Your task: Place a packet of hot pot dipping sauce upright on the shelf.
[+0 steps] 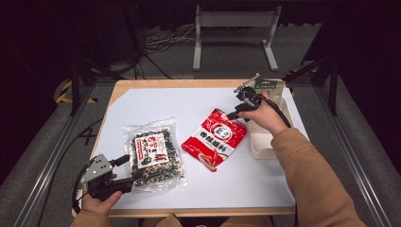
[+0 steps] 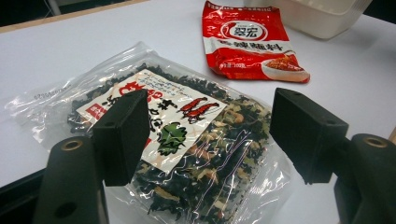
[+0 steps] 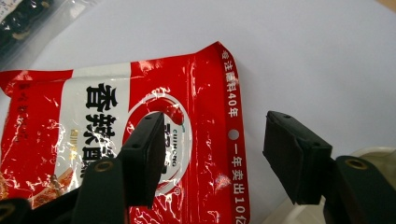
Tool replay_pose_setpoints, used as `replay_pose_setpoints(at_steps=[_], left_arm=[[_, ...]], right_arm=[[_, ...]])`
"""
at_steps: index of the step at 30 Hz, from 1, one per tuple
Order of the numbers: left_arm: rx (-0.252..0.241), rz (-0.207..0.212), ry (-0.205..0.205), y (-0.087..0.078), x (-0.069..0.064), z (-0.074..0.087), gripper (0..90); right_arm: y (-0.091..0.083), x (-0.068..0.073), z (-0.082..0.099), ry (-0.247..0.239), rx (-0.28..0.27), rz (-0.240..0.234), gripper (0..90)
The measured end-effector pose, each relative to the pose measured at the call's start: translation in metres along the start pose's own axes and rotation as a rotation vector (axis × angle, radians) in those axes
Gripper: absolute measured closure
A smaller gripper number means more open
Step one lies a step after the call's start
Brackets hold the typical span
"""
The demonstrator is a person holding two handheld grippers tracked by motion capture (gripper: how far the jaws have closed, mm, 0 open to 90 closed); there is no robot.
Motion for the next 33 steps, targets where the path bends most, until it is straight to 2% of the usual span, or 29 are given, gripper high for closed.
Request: replay_pose_setpoints(at_steps=[10, 16, 21, 26, 33], left_arm=[[-0.002, -0.001, 0.002, 0.0, 0.0, 0.0, 29.3], [0.0, 0.001, -0.002, 0.0, 0.0, 0.0, 29.3], [-0.001, 0.001, -0.001, 0.0, 0.0, 0.0, 29.3], [0.0, 0.002, -0.003, 0.0, 0.0, 0.0, 29.3], [-0.001, 0.003, -0.002, 0.0, 0.0, 0.0, 29.3]], right_arm=[[0.018, -0.005, 0.008, 0.023, 0.083, 0.005, 36.1], [0.024, -0.009, 0.012, 0.042, 0.115, 0.015, 34.2], [0.028, -0.009, 0.016, 0.053, 0.138, 0.003, 32.9], [0.035, -0.007, 0.02, 0.042, 0.174, 0.001, 31.7], [0.04, -0.005, 0.021, 0.032, 0.193, -0.001, 31.7]])
Point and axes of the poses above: each handheld gripper's, and its own axes: y roughly forward along the jaws, z roughly out of its underside, x roughly to its left, the point moved 8 cm from there along y, roughly forward along the jaws, and after that the axes turned 1 degree about -z, right-handed, at the moved point
